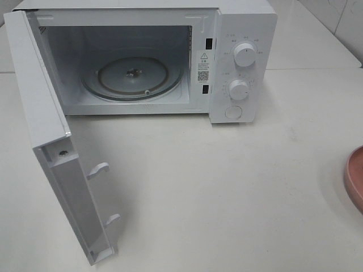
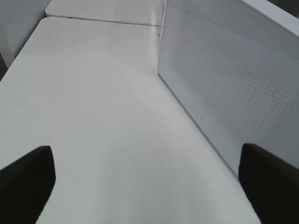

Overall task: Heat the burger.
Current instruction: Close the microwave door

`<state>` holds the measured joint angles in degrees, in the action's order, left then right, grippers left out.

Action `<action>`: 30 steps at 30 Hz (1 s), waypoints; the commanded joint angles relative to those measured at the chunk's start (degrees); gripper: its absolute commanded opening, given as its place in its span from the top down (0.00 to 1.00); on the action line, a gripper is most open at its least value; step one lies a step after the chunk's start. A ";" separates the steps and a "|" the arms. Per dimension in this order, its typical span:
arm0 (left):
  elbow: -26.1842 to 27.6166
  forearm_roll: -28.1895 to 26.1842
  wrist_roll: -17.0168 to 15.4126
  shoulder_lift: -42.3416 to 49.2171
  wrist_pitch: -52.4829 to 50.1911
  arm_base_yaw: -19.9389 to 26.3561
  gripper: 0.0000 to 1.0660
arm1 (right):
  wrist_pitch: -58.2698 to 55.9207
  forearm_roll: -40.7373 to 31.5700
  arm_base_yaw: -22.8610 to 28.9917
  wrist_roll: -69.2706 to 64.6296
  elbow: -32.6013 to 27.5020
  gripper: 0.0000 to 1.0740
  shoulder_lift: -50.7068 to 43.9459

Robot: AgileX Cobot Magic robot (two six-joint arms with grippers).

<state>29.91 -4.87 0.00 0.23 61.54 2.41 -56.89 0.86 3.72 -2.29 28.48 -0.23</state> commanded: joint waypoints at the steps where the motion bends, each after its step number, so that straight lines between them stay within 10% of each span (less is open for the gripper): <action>1: -0.17 0.00 0.00 1.03 -0.06 0.06 0.06 | -0.11 0.06 -0.29 0.29 0.06 0.29 -1.49; 30: 0.69 -0.40 0.00 0.23 -1.09 0.06 0.15 | -0.11 0.06 -0.29 0.29 0.06 0.29 -1.49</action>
<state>29.91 -4.93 0.00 0.23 61.54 2.41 -56.89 0.86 3.72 -2.29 28.48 -0.23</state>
